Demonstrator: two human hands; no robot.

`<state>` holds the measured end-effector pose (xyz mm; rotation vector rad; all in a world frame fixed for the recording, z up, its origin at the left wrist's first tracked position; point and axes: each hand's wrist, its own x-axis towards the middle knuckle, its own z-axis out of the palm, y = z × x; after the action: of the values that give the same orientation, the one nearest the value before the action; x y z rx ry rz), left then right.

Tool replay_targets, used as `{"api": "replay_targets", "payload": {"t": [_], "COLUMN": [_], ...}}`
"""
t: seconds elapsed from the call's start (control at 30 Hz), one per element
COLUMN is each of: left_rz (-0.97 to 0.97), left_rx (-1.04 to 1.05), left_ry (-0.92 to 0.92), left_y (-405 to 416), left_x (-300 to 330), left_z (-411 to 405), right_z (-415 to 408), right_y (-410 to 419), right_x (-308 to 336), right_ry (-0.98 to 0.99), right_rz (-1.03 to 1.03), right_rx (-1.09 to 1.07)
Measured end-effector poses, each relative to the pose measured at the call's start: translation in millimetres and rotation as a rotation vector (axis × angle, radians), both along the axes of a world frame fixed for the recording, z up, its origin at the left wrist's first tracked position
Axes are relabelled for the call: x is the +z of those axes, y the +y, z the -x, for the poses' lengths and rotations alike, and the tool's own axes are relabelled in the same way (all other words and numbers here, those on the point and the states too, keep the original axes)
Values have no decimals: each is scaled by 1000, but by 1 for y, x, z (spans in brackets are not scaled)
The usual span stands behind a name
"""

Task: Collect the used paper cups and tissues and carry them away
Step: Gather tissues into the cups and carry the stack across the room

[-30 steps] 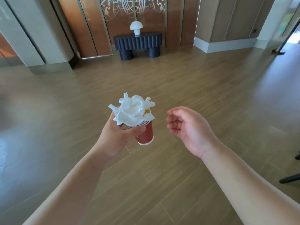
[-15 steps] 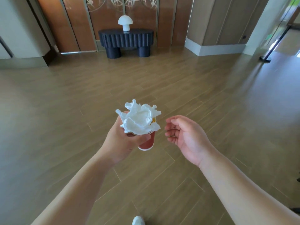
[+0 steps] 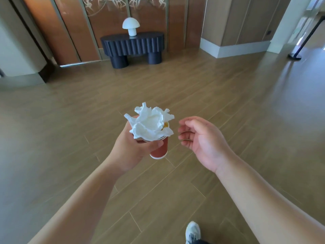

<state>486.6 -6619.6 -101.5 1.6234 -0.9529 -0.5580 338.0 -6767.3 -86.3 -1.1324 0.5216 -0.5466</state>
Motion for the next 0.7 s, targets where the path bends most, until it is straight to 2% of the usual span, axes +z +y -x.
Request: {"api": "replay_targets", "payload": {"t": [0.4,0.7], "left_rz": [-60,6], "left_rx": [167,147], "left_ry": [13,30], "left_y": [-184,-321], "left_x": [-5,18], "left_z": [-180,-284], "right_z": [-198,-308], "right_y": [-207,-348], "right_x": [-21,2], "right_ry": [-15,-19], "right_rz": [-131,-71], "right_rx": [48,70]}}
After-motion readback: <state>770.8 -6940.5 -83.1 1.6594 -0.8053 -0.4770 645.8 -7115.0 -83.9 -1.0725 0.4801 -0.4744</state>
